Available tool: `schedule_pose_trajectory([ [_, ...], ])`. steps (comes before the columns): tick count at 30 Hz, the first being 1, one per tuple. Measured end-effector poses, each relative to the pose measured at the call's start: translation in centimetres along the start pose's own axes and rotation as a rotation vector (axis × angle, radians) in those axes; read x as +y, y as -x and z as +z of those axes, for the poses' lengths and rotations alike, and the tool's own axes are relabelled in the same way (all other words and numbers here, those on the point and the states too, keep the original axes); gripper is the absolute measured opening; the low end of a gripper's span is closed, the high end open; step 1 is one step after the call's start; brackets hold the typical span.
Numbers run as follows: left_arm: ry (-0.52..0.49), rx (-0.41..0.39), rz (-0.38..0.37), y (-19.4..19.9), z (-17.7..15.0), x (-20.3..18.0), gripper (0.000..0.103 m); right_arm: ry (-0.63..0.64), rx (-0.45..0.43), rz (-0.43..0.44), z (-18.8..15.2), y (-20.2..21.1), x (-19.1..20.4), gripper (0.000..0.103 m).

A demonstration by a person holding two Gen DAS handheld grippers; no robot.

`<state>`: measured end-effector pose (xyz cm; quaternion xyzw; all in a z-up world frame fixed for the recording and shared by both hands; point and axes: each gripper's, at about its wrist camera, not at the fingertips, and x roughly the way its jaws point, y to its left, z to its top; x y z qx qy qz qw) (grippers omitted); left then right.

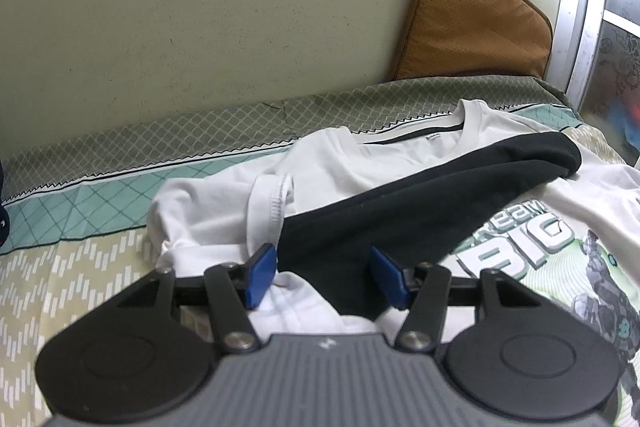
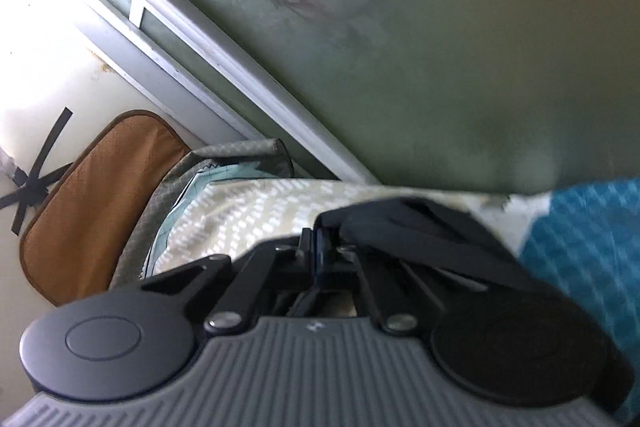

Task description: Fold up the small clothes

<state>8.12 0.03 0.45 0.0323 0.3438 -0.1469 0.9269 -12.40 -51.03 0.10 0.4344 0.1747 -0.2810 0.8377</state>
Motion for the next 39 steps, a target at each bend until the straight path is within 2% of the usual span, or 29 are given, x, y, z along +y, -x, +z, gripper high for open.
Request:
schedule_pose_trajectory([
  [2, 0.018, -0.005, -0.013, 0.2, 0.1, 0.3, 0.054, 0.037, -0.060, 0.053, 1.6, 0.6, 2.3, 0.003],
  [5, 0.068, -0.048, -0.034, 1.4, 0.7, 1.3, 0.054, 0.148, -0.141, 0.181, 3.6, 2.0, 8.4, 0.003],
  [7, 0.123, -0.089, -0.051, 2.6, 1.1, 2.5, 0.055, 0.277, -0.168, 0.289, 3.4, 3.2, 13.7, 0.003],
  [9, 0.198, -0.123, -0.077, 3.9, 1.6, 4.1, 0.056, 0.436, -0.175, 0.387, 1.4, 4.4, 19.0, 0.003],
  [12, 0.312, -0.171, -0.108, 5.6, 2.0, 7.0, 0.059, 0.707, -0.153, 0.547, -4.6, 6.0, 25.9, 0.003],
  [15, 0.389, -0.187, -0.117, 6.3, 2.1, 9.4, 0.060, 0.951, -0.095, 0.716, -12.5, 7.4, 29.6, 0.004],
  [18, 0.409, -0.170, -0.111, 6.1, 2.1, 10.2, 0.063, 1.210, 0.047, 0.879, -21.2, 8.1, 29.5, 0.007],
  [19, 0.406, -0.160, -0.118, 5.8, 2.2, 10.1, 0.067, 1.323, 0.114, 0.924, -24.2, 8.1, 28.6, 0.012],
  [20, 0.397, -0.151, -0.127, 5.6, 2.2, 9.8, 0.071, 1.430, 0.173, 0.955, -26.4, 8.2, 27.3, 0.016],
  [22, 0.366, -0.137, -0.134, 5.3, 2.1, 9.3, 0.074, 1.611, 0.263, 0.984, -29.4, 8.4, 24.0, 0.023],
  [24, 0.338, -0.120, -0.149, 4.9, 2.0, 8.4, 0.074, 1.654, 0.308, 0.973, -29.2, 8.6, 21.9, 0.025],
  [26, 0.315, -0.104, -0.163, 4.7, 1.9, 7.4, 0.074, 1.589, 0.299, 0.927, -26.5, 8.6, 21.0, 0.035],
  [28, 0.292, -0.090, -0.171, 4.4, 1.8, 6.5, 0.074, 1.458, 0.237, 0.848, -22.3, 8.1, 20.4, 0.055],
  [31, 0.259, -0.080, -0.184, 4.2, 1.6, 5.1, 0.074, 1.232, 0.188, 0.640, -16.4, 4.7, 21.2, 0.060],
  [34, 0.219, -0.073, -0.176, 4.1, 1.3, 4.1, 0.074, 1.008, 0.303, 0.392, -11.9, -1.1, 20.5, 0.062],
  [35, 0.208, -0.071, -0.170, 4.0, 1.3, 3.8, 0.074, 0.937, 0.361, 0.370, -11.0, -2.5, 19.9, 0.062],
  [36, 0.201, -0.070, -0.167, 4.0, 1.3, 3.7, 0.074, 0.866, 0.423, 0.374, -10.5, -3.9, 19.3, 0.060],
  [37, 0.198, -0.067, -0.168, 3.9, 1.3, 3.6, 0.074, 0.833, 0.458, 0.378, -10.6, -4.5, 18.9, 0.031],
  [38, 0.197, -0.064, -0.169, 3.8, 1.3, 3.6, 0.074, 0.860, 0.455, 0.368, -11.1, -4.6, 18.8, 0.007],
  [39, 0.197, -0.058, -0.170, 3.7, 1.2, 3.5, 0.074, 0.909, 0.427, 0.362, -11.8, -4.2, 18.6, 0.007],
])
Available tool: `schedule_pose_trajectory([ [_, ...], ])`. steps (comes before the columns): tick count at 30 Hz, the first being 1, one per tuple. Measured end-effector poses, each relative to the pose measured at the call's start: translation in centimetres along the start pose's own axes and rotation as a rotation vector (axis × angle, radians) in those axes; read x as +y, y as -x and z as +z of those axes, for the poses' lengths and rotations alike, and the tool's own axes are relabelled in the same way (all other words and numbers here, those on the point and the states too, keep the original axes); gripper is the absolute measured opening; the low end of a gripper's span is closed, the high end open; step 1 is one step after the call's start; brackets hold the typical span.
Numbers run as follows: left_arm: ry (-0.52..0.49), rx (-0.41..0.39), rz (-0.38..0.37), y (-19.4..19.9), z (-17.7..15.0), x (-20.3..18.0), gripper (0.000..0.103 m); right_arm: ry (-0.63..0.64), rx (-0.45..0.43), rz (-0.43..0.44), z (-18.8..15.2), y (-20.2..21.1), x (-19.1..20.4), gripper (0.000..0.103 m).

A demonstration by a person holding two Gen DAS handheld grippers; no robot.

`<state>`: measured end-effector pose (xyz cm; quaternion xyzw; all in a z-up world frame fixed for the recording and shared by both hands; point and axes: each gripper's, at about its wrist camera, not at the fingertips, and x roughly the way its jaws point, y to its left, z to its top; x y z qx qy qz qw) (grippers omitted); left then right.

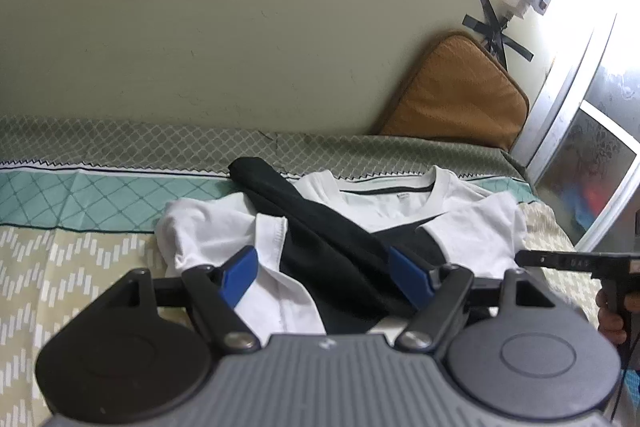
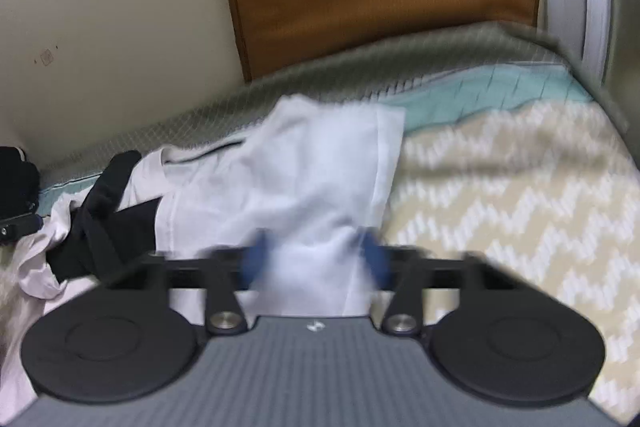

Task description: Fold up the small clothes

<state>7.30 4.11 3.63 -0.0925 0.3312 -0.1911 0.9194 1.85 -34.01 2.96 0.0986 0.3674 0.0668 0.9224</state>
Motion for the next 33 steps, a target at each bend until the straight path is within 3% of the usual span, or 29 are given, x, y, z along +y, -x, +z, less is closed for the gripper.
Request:
schedule_pose_trajectory([
  [4, -0.008, 0.044, 0.009, -1.3, -0.5, -0.2, 0.074, 0.064, -0.107, -0.216, 0.3, 0.5, -1.3, 0.008],
  [8, -0.077, 0.084, 0.071, -2.7, -1.3, -1.0, 0.074, -0.071, -0.092, -0.107, 0.3, 1.6, -3.6, 0.017],
  [12, -0.094, 0.071, 0.068, -2.2, -1.4, -1.3, 0.075, -0.070, -0.139, -0.038, -2.1, 5.4, -3.1, 0.055],
  [13, -0.090, 0.069, 0.067, -2.1, -1.2, -1.2, 0.075, -0.064, -0.137, -0.022, -2.9, 5.8, -3.0, 0.055],
  [14, -0.082, 0.064, 0.069, -1.9, -1.1, -1.1, 0.075, -0.019, -0.118, -0.048, -3.6, 6.0, -2.6, 0.054],
  [16, -0.053, 0.042, 0.078, -1.2, -0.5, -0.3, 0.075, 0.135, -0.065, -0.257, -4.9, 5.3, -1.2, 0.055],
  [17, -0.026, 0.020, 0.086, -0.6, 0.0, 0.3, 0.075, 0.166, -0.074, -0.316, -5.1, 5.4, -1.0, 0.055],
  [19, 0.047, -0.030, 0.095, 0.8, 0.9, 1.9, 0.075, 0.126, -0.118, -0.319, -3.9, 6.2, -0.4, 0.054],
  [21, 0.131, -0.072, 0.104, 2.2, 1.8, 3.7, 0.075, 0.134, -0.190, -0.228, -1.9, 6.9, 1.8, 0.055],
  [23, 0.208, -0.101, 0.112, 3.1, 2.2, 5.6, 0.076, 0.169, -0.207, -0.091, 0.3, 6.5, 4.9, 0.055],
  [26, 0.283, -0.105, 0.113, 3.5, 2.4, 7.2, 0.076, 0.196, -0.176, 0.141, 4.1, 3.7, 9.9, 0.055],
  [28, 0.289, -0.098, 0.110, 3.2, 2.4, 7.2, 0.076, 0.184, -0.129, 0.243, 6.2, 0.4, 12.9, 0.055],
  [30, 0.267, -0.085, 0.111, 2.8, 2.4, 6.7, 0.076, 0.187, -0.054, 0.303, 7.9, -4.0, 15.7, 0.055],
  [33, 0.229, -0.070, 0.114, 2.4, 2.3, 5.9, 0.076, 0.226, 0.067, 0.300, 8.3, -10.1, 19.2, 0.055],
])
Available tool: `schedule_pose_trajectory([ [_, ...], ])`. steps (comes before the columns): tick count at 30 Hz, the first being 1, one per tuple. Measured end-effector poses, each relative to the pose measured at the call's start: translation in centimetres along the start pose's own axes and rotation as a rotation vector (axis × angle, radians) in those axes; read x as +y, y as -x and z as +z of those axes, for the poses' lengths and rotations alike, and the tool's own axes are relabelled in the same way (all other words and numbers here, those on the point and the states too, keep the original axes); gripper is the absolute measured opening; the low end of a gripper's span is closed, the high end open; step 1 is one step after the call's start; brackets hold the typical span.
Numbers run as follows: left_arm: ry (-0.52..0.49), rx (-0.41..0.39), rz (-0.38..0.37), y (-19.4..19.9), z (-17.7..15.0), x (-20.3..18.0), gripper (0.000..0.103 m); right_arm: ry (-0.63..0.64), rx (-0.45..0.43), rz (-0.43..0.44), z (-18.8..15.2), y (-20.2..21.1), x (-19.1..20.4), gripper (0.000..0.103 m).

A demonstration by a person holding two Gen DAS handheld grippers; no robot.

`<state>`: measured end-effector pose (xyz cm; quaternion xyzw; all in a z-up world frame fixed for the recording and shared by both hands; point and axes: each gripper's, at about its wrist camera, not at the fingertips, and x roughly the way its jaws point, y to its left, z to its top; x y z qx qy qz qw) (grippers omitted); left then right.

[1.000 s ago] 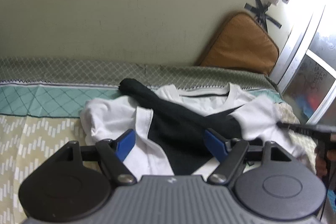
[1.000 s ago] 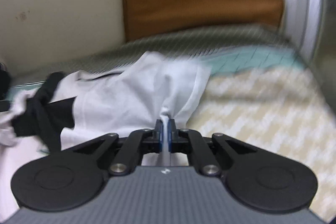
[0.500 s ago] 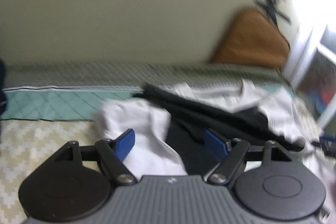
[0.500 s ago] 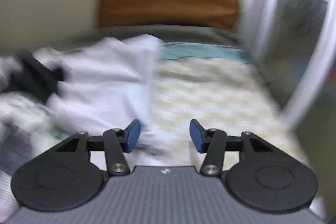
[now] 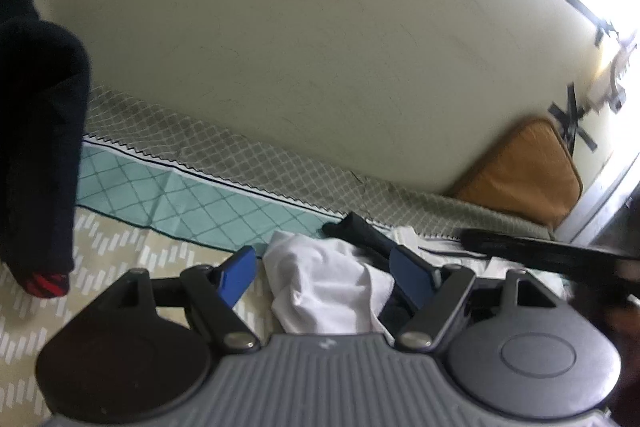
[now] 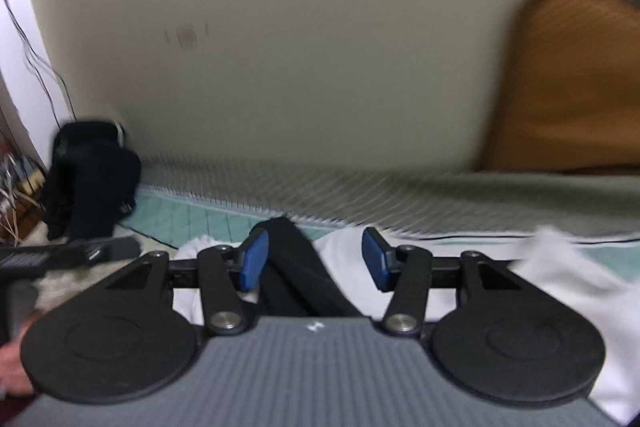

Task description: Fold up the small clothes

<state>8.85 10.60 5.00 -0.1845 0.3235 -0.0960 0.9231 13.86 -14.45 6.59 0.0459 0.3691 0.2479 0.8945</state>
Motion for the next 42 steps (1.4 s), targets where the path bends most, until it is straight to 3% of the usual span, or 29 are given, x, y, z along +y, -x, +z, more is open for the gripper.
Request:
schedule_pose_trajectory([
  [2, -0.017, 0.001, 0.004, -0.1, -0.2, -0.2, 0.076, 0.061, 0.064, -0.038, -0.3, -3.6, 1.3, 0.055],
  [3, -0.022, -0.002, 0.007, -0.1, -0.2, -0.3, 0.077, 0.100, 0.099, -0.050, -0.6, -5.1, 1.8, 0.045],
  [4, -0.024, -0.005, 0.010, 0.0, -0.2, -0.3, 0.077, 0.127, 0.112, -0.066, -1.1, -5.9, 2.2, 0.006],
  [6, -0.019, -0.012, 0.016, 0.0, -0.1, -0.1, 0.078, 0.118, 0.042, -0.107, -1.1, -5.3, 2.1, 0.007],
  [9, 0.013, -0.015, 0.011, 0.2, 0.1, 0.4, 0.079, 0.068, -0.137, -0.061, 0.2, -0.8, 1.6, 0.007],
  [12, 0.039, -0.023, -0.007, 0.4, 0.2, 0.8, 0.079, 0.214, -0.226, -0.035, -0.3, 3.5, 3.7, 0.008],
  [15, 0.046, -0.053, -0.014, 1.1, 0.4, 0.9, 0.081, 0.400, -0.185, 0.051, -4.1, 5.8, 7.5, 0.016],
  [16, 0.045, -0.058, -0.016, 1.3, 0.4, 0.9, 0.084, 0.454, -0.139, 0.083, -6.0, 6.1, 8.7, 0.033],
  [17, 0.042, -0.060, -0.018, 1.3, 0.4, 0.9, 0.087, 0.485, -0.092, 0.119, -7.8, 6.1, 9.3, 0.040],
  [19, 0.025, -0.059, -0.017, 1.2, 0.3, 0.6, 0.088, 0.509, 0.003, 0.213, -11.1, 6.2, 10.2, 0.043],
  [21, 0.001, -0.048, -0.011, 1.0, 0.1, 0.1, 0.088, 0.513, 0.025, 0.230, -12.5, 6.9, 10.3, 0.043],
  [27, -0.049, 0.005, -0.014, 0.0, -0.7, -1.0, 0.088, 0.322, -0.119, 0.018, -9.7, 9.9, 4.7, 0.049],
  [29, -0.079, 0.021, -0.004, -0.3, -1.0, -1.5, 0.088, 0.266, -0.075, -0.085, -10.0, 9.0, 2.5, 0.049],
  [31, -0.112, 0.049, 0.015, -0.7, -1.4, -2.1, 0.088, 0.230, 0.044, -0.239, -11.1, 6.4, -0.1, 0.046],
  [34, -0.142, 0.095, 0.043, -1.8, -2.0, -2.5, 0.088, 0.197, -0.036, -0.458, -12.5, 6.3, -3.3, 0.059],
  [37, -0.161, 0.095, 0.053, -1.9, -2.2, -2.6, 0.088, 0.025, -0.038, -0.477, -12.2, 7.6, -5.6, 0.057],
  [42, -0.164, 0.035, 0.046, 0.1, -1.6, -3.0, 0.088, 0.001, -0.142, -0.410, -14.2, 13.6, -4.4, 0.058],
])
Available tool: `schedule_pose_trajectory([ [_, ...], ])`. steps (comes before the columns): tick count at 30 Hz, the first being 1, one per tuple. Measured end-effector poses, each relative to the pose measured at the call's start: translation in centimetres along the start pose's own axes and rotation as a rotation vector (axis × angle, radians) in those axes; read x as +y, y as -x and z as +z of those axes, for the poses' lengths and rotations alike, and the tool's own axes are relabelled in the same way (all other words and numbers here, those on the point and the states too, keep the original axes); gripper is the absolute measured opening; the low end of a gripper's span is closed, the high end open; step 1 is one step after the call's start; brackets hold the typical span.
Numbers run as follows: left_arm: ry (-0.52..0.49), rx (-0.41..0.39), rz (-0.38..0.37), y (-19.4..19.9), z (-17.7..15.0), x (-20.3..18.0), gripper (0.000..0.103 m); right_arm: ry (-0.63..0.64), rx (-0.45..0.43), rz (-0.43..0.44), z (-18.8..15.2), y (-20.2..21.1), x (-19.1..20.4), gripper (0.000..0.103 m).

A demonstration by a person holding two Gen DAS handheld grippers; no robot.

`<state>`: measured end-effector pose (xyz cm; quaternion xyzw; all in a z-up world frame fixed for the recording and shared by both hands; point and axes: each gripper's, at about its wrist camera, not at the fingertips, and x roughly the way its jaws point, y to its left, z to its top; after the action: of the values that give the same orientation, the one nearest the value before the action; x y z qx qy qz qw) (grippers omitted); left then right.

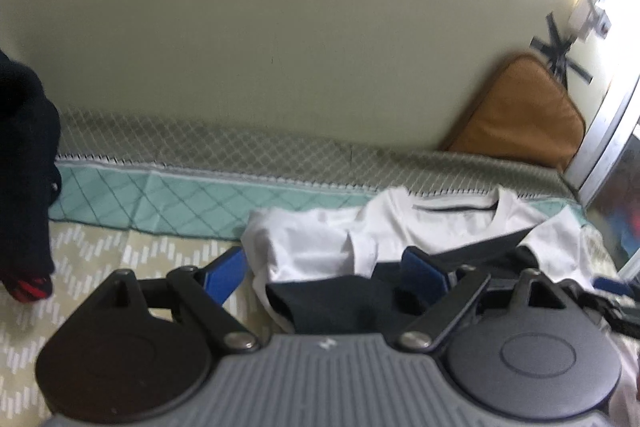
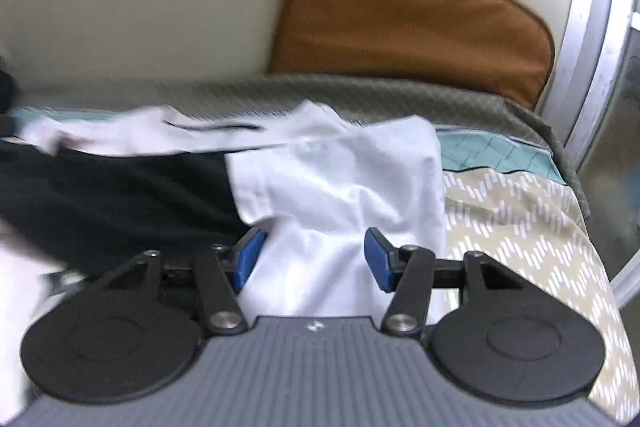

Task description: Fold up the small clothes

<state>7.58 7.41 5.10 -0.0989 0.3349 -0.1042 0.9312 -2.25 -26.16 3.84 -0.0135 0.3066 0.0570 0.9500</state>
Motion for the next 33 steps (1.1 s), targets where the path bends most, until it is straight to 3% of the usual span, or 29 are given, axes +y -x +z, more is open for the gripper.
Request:
schedule_pose_trajectory([
  [2, 0.005, -0.016, 0.004, 0.8, 0.2, -0.1, 0.088, -0.031, -0.036, 0.023, -1.1, 3.9, -1.2, 0.058],
  [6, -0.002, -0.013, -0.015, 3.2, -0.8, -0.7, 0.088, -0.087, -0.045, 0.054, -3.7, 7.7, -2.6, 0.059],
  [12, -0.137, 0.032, -0.007, 9.6, -7.7, -1.9, 0.088, -0.213, -0.023, 0.114, -8.5, 12.6, -5.6, 0.058],
  [14, -0.155, 0.069, -0.015, 11.8, -10.5, -2.1, 0.085, -0.231, -0.018, 0.152, -10.0, 13.7, -6.0, 0.051],
  [16, -0.172, 0.095, -0.002, 13.9, -12.8, -2.2, 0.081, -0.230, 0.005, 0.180, -11.1, 14.3, -6.0, 0.023],
  [17, -0.174, 0.104, 0.011, 15.0, -13.9, -2.2, 0.081, -0.228, 0.013, 0.186, -11.6, 14.7, -6.0, 0.021],
  [21, -0.132, 0.127, 0.036, 19.3, -17.3, -1.7, 0.081, -0.248, -0.025, 0.174, -13.6, 17.3, -7.5, 0.024],
  [26, -0.107, 0.131, -0.002, 24.0, -21.1, -1.4, 0.084, -0.279, -0.048, 0.213, -15.9, 20.9, -10.4, 0.025],
  [33, -0.118, 0.216, -0.032, 24.8, -24.8, -2.3, 0.084, -0.158, 0.025, 0.282, -19.0, 24.8, -11.8, 0.040],
])
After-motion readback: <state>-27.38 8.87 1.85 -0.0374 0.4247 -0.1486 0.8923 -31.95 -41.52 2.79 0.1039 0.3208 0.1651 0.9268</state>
